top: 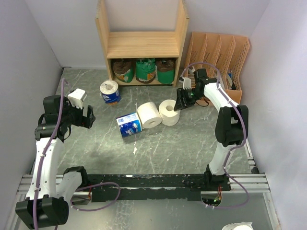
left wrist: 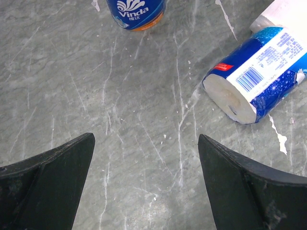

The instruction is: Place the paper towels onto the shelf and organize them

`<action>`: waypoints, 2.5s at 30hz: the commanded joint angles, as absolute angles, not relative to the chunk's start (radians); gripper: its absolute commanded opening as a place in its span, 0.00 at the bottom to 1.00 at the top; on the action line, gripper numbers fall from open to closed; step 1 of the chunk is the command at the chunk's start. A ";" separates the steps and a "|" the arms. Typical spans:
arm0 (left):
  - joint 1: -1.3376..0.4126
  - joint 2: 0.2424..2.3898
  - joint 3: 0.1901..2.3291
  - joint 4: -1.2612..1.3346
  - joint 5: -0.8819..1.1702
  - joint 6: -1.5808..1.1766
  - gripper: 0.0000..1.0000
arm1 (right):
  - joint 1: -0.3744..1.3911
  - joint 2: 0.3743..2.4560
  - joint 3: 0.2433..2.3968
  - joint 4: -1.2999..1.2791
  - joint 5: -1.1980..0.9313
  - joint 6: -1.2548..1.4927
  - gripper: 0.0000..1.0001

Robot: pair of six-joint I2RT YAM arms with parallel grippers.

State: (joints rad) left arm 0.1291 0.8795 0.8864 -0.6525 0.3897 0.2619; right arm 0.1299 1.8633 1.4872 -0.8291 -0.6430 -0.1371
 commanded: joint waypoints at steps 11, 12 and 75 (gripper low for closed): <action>0.140 0.883 0.876 -0.661 0.440 0.284 1.00 | 0.128 1.924 1.603 -0.886 -0.637 -0.130 0.52; 0.139 0.884 0.876 -0.662 0.442 0.285 1.00 | 0.130 1.930 1.606 -0.883 -0.626 -0.121 0.52; 0.138 0.889 0.868 -0.678 0.492 0.305 1.00 | 0.233 1.983 1.698 -0.903 -0.322 0.070 0.00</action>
State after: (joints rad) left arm 0.1295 0.8867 0.8749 -0.6785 0.4580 0.2916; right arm 0.2367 2.0106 1.6871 -0.9054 -0.3759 -0.0154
